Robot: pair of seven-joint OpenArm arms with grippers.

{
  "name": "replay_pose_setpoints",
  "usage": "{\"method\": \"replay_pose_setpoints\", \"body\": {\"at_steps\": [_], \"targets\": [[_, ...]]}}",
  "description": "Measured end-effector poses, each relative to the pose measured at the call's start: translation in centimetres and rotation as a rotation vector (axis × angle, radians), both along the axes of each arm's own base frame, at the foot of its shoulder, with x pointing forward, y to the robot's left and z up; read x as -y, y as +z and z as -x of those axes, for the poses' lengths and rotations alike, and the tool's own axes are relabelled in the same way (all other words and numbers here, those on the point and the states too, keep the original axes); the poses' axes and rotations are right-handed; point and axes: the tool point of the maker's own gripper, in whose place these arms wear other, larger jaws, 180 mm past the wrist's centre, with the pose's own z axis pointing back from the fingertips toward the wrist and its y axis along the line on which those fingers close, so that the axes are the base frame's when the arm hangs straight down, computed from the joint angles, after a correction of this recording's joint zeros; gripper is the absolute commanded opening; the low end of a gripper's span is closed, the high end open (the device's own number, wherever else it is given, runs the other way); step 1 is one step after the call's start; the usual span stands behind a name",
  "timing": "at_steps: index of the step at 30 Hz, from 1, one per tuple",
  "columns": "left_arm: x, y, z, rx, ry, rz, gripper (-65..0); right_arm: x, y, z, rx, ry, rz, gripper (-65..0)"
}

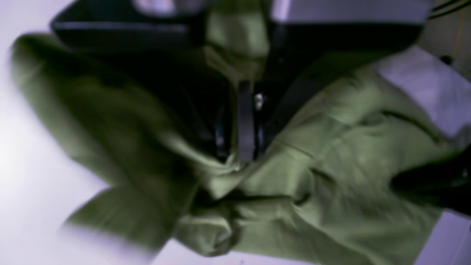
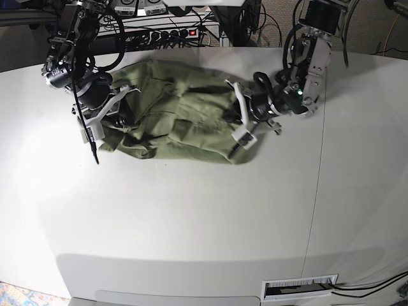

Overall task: Fold the T-shirt properly
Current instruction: 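Lift the folded shirt with both grippers and fold it over onto itself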

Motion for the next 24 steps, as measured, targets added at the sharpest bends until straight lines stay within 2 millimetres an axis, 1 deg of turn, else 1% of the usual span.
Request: {"method": "replay_pose_setpoints", "body": {"at_steps": [4, 9, 12, 14, 16, 18, 24], "targets": [[3.8, 0.0, 2.6, -0.003, -0.125, 0.019, -65.0, 0.0, -0.1, 0.1, -0.001, -0.001, 0.0, -65.0], [7.0, 0.2, 3.2, 0.043, -0.156, -0.015, -65.0, -0.2, 0.3, 0.0, 0.013, 0.002, -0.014, -65.0], [8.5, 0.4, 3.7, 0.036, -0.169, 0.001, -65.0, -0.6, 1.5, -0.4, 0.053, 0.013, -0.012, -65.0], [9.2, 0.6, 3.9, 0.033, -0.17, 0.011, -65.0, -1.1, 2.3, -0.6, 0.076, 0.02, -0.03, -65.0], [9.6, 0.6, 4.0, 0.028, -0.169, 0.021, -65.0, -1.9, 2.7, -0.6, 0.086, 0.022, -0.071, -65.0], [10.2, 0.6, 4.1, 0.021, -0.166, 0.037, -65.0, -3.2, 2.9, -0.6, 0.095, 0.024, -0.12, -65.0], [11.1, 0.5, 3.8, 0.031, -0.169, 0.045, -65.0, -8.7, 2.6, 0.2, 0.065, 0.154, -0.201, -65.0]]}}
